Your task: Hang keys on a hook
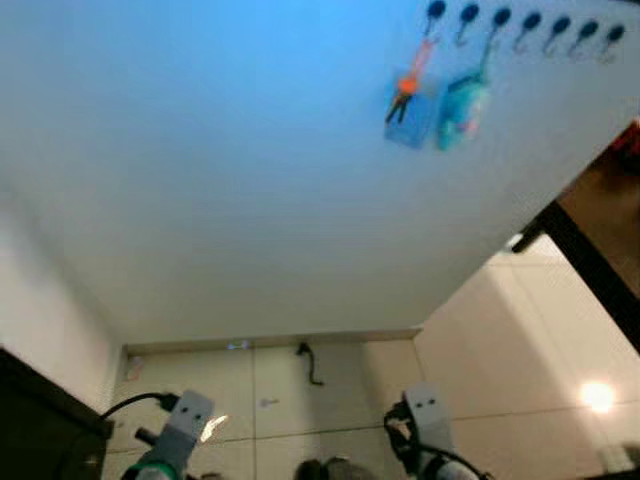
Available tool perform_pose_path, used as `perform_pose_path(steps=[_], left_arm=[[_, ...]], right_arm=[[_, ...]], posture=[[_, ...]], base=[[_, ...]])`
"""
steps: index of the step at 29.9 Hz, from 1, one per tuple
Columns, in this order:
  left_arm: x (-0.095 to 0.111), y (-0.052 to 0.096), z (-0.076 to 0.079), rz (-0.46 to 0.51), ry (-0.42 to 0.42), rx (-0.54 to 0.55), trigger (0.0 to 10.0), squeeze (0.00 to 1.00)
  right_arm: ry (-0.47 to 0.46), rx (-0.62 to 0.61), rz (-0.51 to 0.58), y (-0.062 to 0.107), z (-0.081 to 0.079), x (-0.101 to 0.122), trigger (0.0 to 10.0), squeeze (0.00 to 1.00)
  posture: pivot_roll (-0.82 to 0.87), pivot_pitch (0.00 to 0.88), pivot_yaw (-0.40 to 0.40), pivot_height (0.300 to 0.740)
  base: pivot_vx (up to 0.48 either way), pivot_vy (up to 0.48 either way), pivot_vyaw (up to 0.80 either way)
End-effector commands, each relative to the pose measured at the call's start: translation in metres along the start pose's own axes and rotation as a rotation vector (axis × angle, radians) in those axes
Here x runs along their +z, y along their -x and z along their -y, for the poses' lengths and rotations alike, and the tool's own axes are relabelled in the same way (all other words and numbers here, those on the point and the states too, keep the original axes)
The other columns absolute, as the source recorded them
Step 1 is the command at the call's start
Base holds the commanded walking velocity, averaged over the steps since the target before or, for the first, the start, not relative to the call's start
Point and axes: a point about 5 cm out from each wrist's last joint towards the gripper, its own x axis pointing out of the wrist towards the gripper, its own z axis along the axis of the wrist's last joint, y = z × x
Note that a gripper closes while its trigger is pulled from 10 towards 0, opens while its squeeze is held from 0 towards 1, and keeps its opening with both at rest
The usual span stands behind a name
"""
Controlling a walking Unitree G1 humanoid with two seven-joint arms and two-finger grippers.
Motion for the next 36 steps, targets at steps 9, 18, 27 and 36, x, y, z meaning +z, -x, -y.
perform_pose_path(steps=[9,18,27,36], left_arm=[[0.002,0.000,0.009,0.016,-0.040,-0.027,10.0,0.00],[0.003,0.000,0.010,0.022,-0.040,-0.025,10.0,0.00],[0.004,0.000,0.011,0.028,-0.037,-0.024,10.0,0.00],[0.011,-0.003,0.006,0.048,-0.009,-0.008,10.0,0.00]], right_arm=[[-0.003,-0.017,-0.016,0.003,0.005,-0.005,10.0,0.00],[-0.002,-0.016,-0.018,0.003,0.005,-0.005,10.0,0.00],[-0.003,-0.016,-0.019,0.003,0.005,-0.005,10.0,0.00],[-0.009,-0.017,-0.020,0.003,0.005,-0.006,10.0,0.00]], posture=[[-0.04,0.072,-0.047,0.740],[-0.04,0.072,-0.047,0.740],[-0.04,0.072,-0.047,0.740],[-0.04,0.075,-0.046,0.740]], base=[[0.000,-0.373,0.00],[0.000,-0.406,0.00],[0.000,-0.387,0.00],[0.000,-0.176,0.00]])
